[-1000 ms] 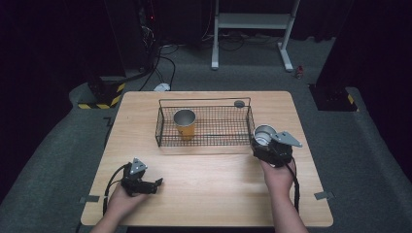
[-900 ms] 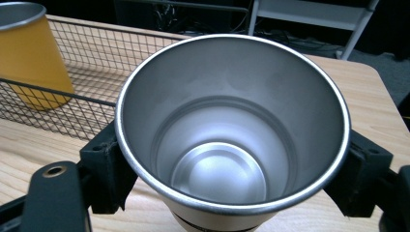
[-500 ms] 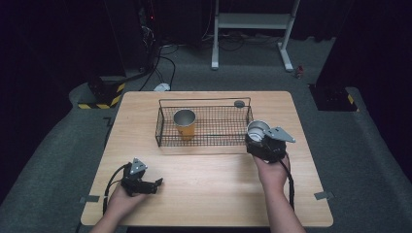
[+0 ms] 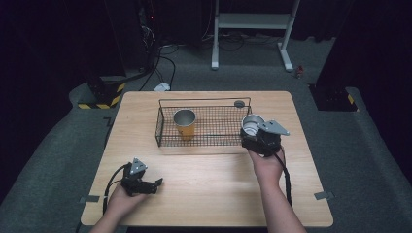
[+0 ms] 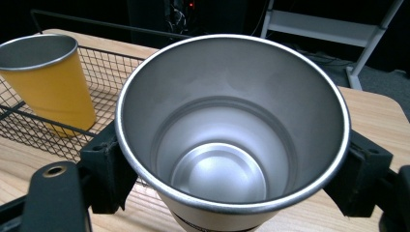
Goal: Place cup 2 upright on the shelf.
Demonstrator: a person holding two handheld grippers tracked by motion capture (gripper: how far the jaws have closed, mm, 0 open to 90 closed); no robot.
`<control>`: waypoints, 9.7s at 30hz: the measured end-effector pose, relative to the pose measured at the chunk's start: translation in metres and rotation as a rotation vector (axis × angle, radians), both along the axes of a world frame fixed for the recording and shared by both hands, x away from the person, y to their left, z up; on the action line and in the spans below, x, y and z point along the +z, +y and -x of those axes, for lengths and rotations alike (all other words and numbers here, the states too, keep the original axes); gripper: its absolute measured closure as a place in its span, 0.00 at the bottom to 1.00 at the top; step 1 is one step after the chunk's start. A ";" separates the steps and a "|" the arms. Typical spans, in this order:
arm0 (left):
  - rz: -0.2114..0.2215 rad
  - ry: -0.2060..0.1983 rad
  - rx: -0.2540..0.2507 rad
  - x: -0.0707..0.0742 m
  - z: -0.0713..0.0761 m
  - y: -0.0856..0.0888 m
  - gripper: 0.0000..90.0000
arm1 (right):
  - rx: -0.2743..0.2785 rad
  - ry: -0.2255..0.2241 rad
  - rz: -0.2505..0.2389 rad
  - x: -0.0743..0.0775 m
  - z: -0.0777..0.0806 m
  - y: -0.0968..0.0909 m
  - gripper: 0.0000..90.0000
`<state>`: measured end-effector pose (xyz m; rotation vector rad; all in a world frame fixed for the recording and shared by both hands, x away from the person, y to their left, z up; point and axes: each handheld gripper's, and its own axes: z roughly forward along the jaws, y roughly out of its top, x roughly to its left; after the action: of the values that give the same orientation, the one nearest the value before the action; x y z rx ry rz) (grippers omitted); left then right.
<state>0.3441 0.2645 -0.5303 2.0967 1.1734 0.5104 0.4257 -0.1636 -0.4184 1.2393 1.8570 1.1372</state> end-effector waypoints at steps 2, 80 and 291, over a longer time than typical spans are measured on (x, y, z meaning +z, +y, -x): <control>0.004 0.002 0.002 0.000 0.000 0.000 0.04 | 0.003 -0.004 -0.001 0.001 -0.002 0.002 0.20; 0.004 0.002 0.000 0.000 0.000 0.000 0.04 | -0.012 0.138 0.065 -0.014 -0.093 0.059 0.20; 0.008 0.005 -0.012 0.000 0.001 -0.001 0.03 | -0.026 0.220 0.115 -0.078 0.037 -0.055 0.12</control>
<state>0.3434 0.2634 -0.5306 2.0982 1.1636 0.4949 0.3886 -0.2186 -0.4965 1.3634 2.0295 0.8953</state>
